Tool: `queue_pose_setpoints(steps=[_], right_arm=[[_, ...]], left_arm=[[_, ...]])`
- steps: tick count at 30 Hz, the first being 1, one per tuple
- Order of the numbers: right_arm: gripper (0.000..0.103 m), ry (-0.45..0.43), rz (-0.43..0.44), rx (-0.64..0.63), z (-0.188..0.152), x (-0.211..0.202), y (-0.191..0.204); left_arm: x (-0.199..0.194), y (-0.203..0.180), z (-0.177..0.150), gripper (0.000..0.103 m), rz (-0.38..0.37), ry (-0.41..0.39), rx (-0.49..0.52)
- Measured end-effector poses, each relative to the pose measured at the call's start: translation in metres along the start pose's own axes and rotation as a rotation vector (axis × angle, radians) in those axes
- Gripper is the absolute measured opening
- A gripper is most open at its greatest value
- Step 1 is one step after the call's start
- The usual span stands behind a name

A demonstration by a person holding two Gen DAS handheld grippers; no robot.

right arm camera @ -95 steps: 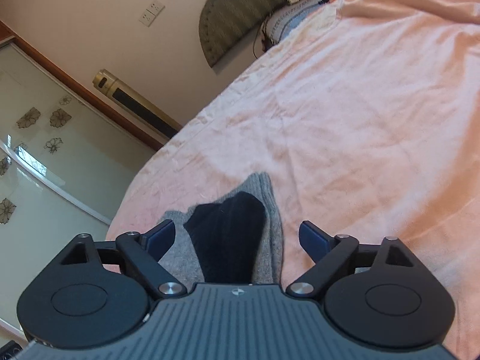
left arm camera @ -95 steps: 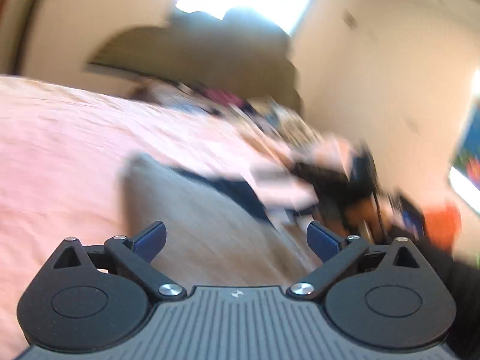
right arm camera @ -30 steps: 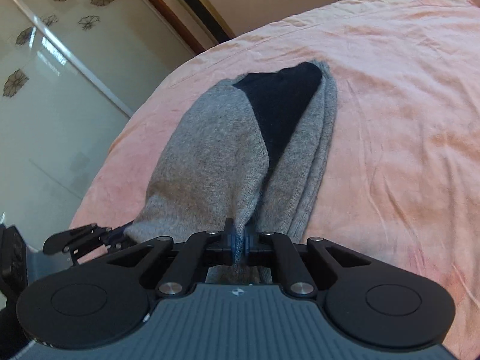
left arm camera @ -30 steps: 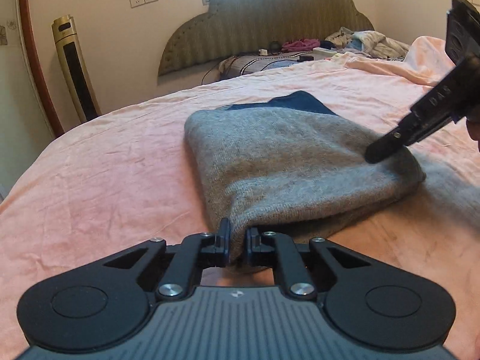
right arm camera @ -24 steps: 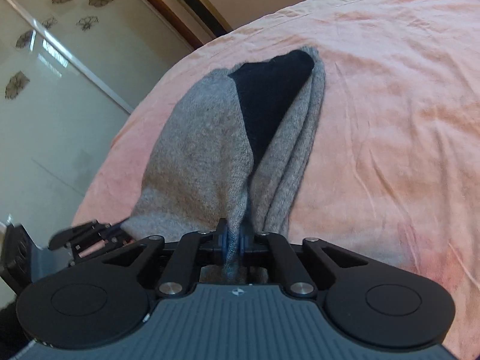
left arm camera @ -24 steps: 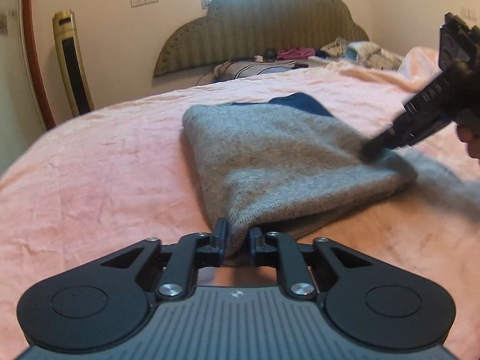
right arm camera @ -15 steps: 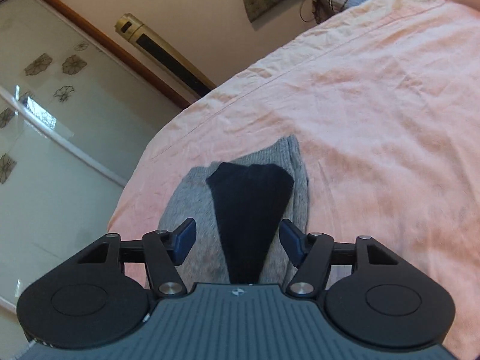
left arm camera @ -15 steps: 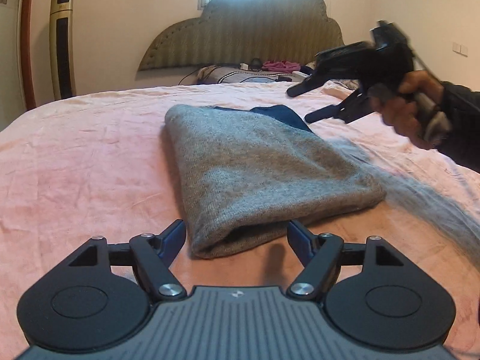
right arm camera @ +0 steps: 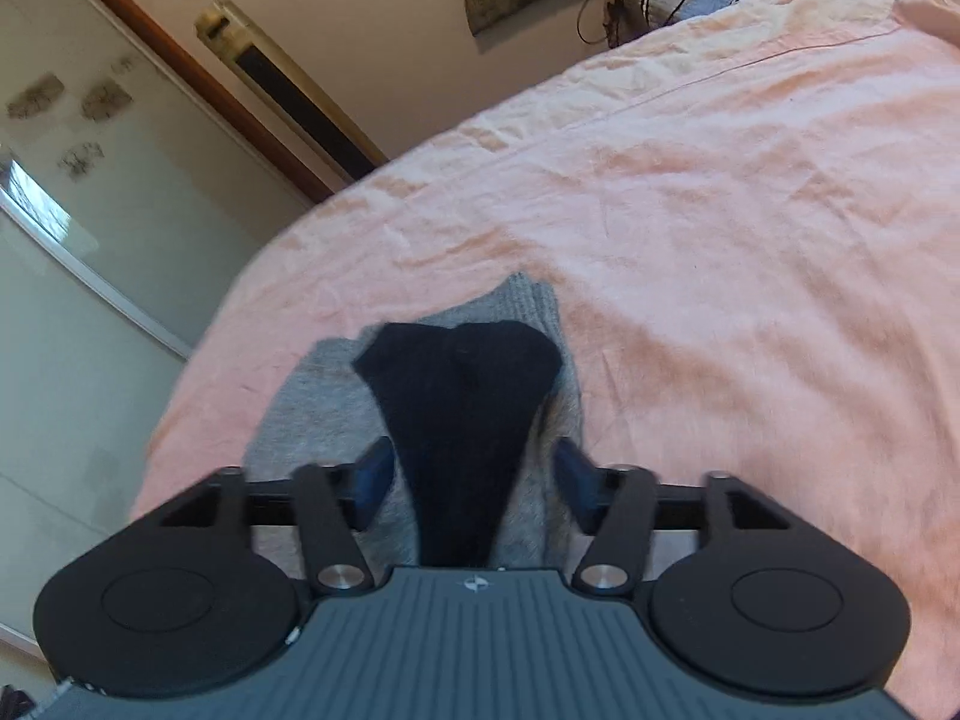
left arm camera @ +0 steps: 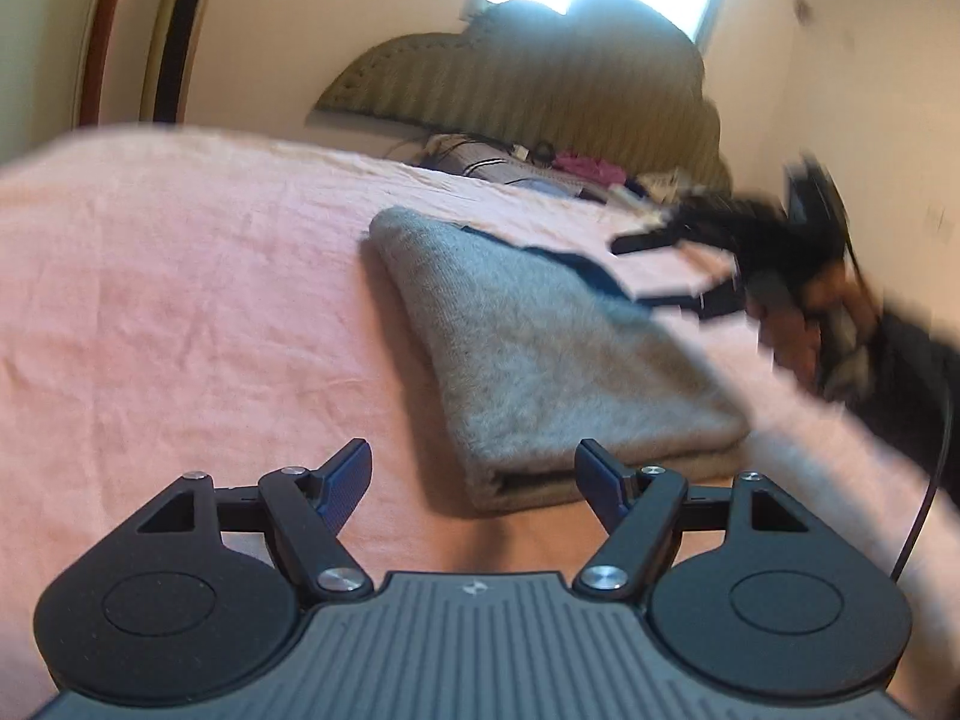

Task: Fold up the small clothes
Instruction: 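Open both tools and release the folded sweater, then grasp the folded sweater edge with both tools and press it flat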

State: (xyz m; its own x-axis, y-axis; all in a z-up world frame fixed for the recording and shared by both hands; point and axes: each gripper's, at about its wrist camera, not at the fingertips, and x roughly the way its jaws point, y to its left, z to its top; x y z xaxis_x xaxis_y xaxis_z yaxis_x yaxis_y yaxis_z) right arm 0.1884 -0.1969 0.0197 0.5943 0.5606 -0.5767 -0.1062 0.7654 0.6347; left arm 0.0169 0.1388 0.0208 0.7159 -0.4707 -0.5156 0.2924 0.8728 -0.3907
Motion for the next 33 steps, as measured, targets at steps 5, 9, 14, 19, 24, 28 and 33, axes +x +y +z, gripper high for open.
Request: queue_pose_setpoints(steps=[5, 9, 14, 19, 24, 28, 33], right_arm=[[0.068, 0.171, 0.092, 0.076, -0.045, -0.020, -0.014], [0.064, 0.240, 0.168, 0.113, -0.078, -0.017, -0.012], [0.021, 0.268, 0.141, 0.085, -0.089, -0.017, -0.005], [0.019, 0.256, 0.127, -0.018, -0.096, -0.034, 0.008], [0.029, 0.288, 0.091, -0.099, -0.120, -0.052, 0.010], [0.060, 0.104, 0.093, -0.035, -0.097, -0.080, 0.004], [0.061, -0.037, 0.044, -0.141, -0.033, -0.058, 0.041]], left_arm=[[0.026, 0.046, 0.014, 0.079, -0.126, 0.089, -0.400], [0.062, 0.044, 0.027, 0.077, -0.177, 0.160, -0.439], [0.097, 0.025, 0.033, 0.015, -0.178, 0.312, -0.414], [0.076, 0.008, 0.032, 0.014, -0.190, 0.283, -0.384], [0.056, -0.006, 0.008, 0.021, -0.115, 0.305, -0.192], [0.023, -0.026, 0.027, 0.043, 0.019, 0.181, -0.031], [0.039, -0.094, 0.058, 0.090, 0.138, -0.060, 0.311]])
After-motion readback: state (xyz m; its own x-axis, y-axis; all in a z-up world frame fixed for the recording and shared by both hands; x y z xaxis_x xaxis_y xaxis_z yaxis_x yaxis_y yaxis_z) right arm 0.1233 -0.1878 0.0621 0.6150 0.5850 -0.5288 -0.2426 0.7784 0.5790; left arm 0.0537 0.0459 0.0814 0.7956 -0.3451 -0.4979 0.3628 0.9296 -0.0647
